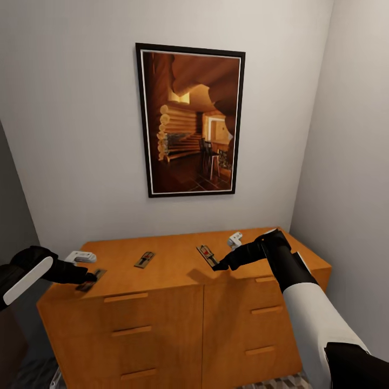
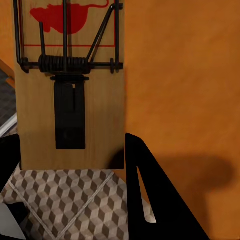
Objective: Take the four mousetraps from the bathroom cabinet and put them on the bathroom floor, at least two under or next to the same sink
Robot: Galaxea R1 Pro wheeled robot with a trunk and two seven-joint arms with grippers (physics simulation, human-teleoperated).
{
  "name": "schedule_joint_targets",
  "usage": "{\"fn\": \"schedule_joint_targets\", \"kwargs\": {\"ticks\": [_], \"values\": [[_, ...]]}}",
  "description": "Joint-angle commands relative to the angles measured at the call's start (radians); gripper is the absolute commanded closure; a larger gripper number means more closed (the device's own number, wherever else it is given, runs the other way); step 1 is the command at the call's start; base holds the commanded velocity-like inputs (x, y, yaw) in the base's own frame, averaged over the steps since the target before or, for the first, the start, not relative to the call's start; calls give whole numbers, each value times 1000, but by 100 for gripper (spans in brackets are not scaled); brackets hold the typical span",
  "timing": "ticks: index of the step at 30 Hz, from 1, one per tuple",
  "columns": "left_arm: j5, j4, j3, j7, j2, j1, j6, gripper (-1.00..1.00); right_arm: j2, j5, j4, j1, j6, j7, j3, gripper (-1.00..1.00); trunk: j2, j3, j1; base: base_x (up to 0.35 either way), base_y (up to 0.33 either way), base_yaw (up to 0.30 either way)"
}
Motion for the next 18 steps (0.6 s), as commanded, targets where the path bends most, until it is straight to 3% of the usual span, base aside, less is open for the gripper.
{"fn": "schedule_joint_targets", "kwargs": {"ticks": [1, 8, 18], "values": [[-10, 0, -2, -10, 1, -2, 1, -100, 2, 8, -1, -1, 11, 7, -5, 100, -8, -5, 4, 0, 0, 0], [-9, 0, -3, -10, 1, -2, 1, -100, 2, 8, -1, -1, 11, 7, -5, 100, -57, -26, 31, 0, 0, 0], [-10, 0, -3, -10, 1, -2, 1, -100, 2, 7, -1, -1, 11, 7, -4, 100, -57, -26, 31, 0, 0, 0]]}}
